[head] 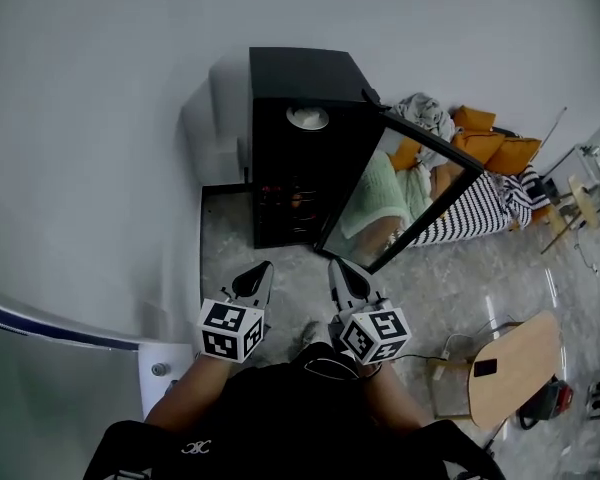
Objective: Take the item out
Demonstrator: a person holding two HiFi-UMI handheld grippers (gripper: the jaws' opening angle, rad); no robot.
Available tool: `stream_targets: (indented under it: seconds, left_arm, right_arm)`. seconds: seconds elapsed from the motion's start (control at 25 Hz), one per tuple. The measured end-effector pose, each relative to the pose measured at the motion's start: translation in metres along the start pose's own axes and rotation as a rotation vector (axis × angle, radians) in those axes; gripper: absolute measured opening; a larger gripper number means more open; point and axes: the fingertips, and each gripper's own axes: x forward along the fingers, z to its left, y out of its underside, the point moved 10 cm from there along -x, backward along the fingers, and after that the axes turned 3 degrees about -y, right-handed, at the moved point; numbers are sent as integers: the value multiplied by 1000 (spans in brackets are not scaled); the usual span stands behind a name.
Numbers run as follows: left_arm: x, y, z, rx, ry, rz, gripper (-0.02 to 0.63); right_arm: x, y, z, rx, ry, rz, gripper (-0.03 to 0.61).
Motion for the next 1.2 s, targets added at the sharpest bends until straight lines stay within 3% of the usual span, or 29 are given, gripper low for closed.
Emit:
stream_targets:
  seconds: [0.52,1.2]
  left_arm:
    - [7,5,24,-19,-51,-16,0]
    - [128,-32,67,-12,-73,17,0]
  right_arm:
    - [30,-5,-21,-35,25,25,6]
    - [139,-28,-121,-20,35,28,6]
